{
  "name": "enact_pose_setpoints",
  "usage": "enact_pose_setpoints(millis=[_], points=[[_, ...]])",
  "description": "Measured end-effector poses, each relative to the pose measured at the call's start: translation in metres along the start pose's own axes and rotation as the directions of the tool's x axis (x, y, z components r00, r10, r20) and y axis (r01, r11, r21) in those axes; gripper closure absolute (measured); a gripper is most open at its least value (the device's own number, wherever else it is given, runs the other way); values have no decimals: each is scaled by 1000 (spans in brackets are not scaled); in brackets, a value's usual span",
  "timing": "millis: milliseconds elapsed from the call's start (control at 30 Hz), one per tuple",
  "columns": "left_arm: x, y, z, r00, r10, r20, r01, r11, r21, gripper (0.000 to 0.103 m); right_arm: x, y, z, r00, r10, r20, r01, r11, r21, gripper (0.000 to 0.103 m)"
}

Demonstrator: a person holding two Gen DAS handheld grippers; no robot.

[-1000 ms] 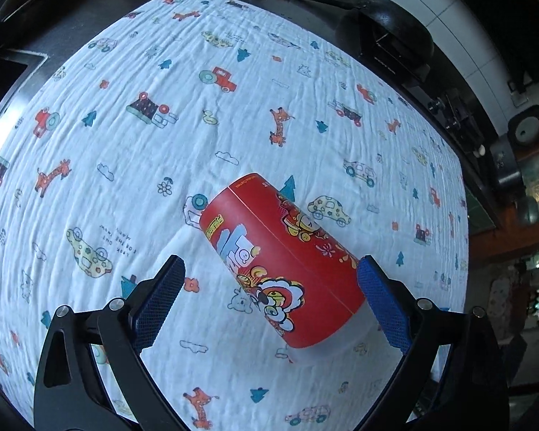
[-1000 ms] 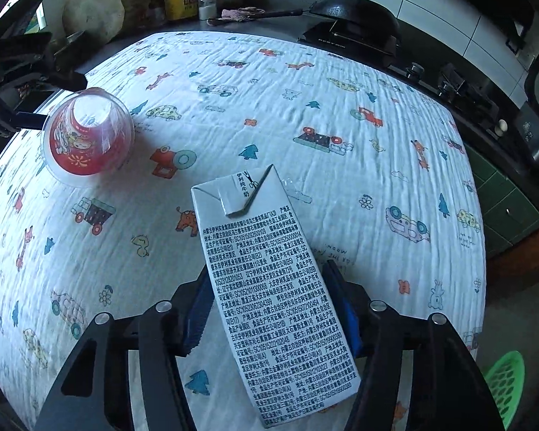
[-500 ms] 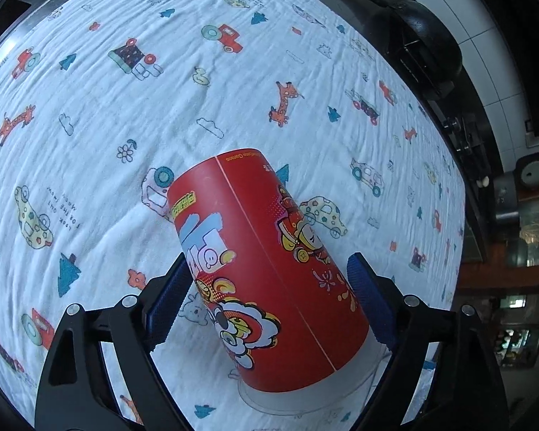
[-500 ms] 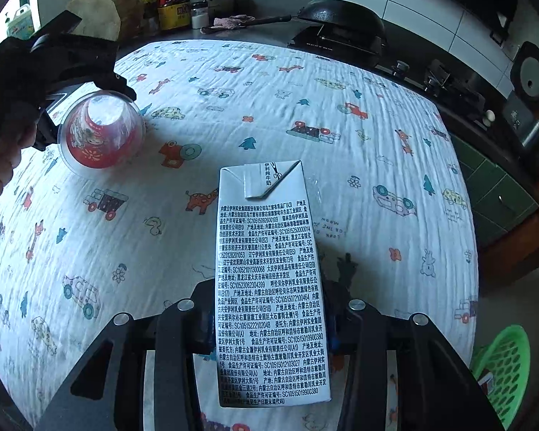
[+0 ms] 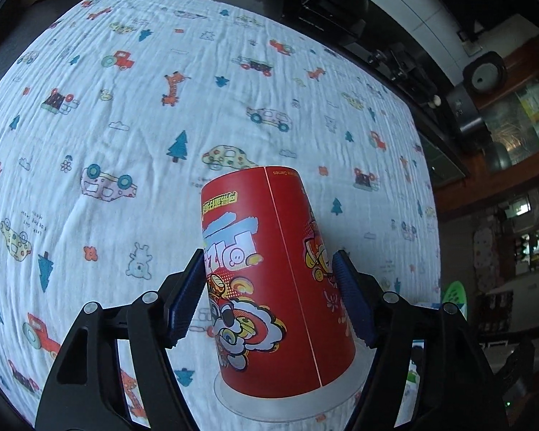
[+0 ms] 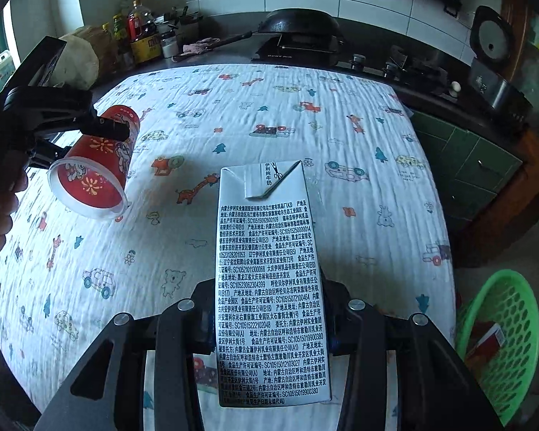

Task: Collect trash
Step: 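Carry the red cup and milk carton to the green basket and open both tools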

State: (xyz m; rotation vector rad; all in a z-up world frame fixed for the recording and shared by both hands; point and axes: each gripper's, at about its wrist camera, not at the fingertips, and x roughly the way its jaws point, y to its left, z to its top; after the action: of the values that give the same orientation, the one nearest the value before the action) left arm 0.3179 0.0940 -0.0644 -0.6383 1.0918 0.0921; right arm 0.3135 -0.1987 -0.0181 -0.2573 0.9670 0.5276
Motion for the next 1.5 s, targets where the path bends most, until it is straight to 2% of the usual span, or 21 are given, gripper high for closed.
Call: enact_pose_setpoints(millis=[200, 367, 567, 667, 733, 800, 900, 933, 1000, 1033, 1167, 1267, 1433, 1500], points=[[-6, -58, -23, 996, -78, -33, 82, 989, 125, 34, -30, -36, -18, 997, -67, 26, 64, 994, 83, 63], [-1, -116, -45, 988, -133, -74, 147, 965, 219, 34, -58, -94, -39, 985, -168, 30, 159, 969, 192, 63], [12, -191, -74, 972, -189, -137, 224, 921, 319, 34, -82, -173, -75, 948, -318, -23, 309, 899, 312, 63], [19, -229, -87, 964, -208, -167, 256, 895, 365, 34, -90, -209, -93, 914, -402, -55, 393, 846, 361, 63], [23, -250, -96, 959, -215, -185, 272, 880, 389, 34, -92, -231, -104, 905, -419, -72, 411, 818, 403, 62], [28, -273, -105, 954, -222, -204, 290, 861, 417, 34, -90, -250, -115, 878, -469, -96, 463, 779, 424, 62], [37, -302, -118, 947, -226, -227, 308, 837, 452, 34, -87, -271, -129, 876, -468, -115, 462, 750, 472, 57], [41, -309, -121, 945, -228, -233, 313, 831, 459, 34, -88, -276, -133, 874, -474, -112, 464, 741, 486, 56], [47, -326, -128, 942, -228, -244, 322, 815, 481, 34, -91, -279, -139, 868, -485, -109, 469, 727, 502, 45], [51, -334, -131, 942, -225, -247, 322, 808, 493, 34, -93, -280, -143, 867, -487, -103, 467, 723, 509, 43], [68, -362, -147, 935, -218, -279, 339, 777, 531, 34, -102, -278, -152, 870, -486, -80, 455, 730, 510, 41], [84, -380, -158, 937, -195, -290, 332, 754, 566, 34, -113, -272, -160, 867, -494, -67, 455, 729, 512, 36], [105, -403, -173, 944, -161, -289, 311, 727, 612, 33, -128, -263, -173, 868, -493, -59, 449, 728, 518, 35], [114, -414, -179, 939, -161, -303, 322, 717, 619, 33, -134, -260, -178, 869, -493, -54, 445, 727, 524, 34]])
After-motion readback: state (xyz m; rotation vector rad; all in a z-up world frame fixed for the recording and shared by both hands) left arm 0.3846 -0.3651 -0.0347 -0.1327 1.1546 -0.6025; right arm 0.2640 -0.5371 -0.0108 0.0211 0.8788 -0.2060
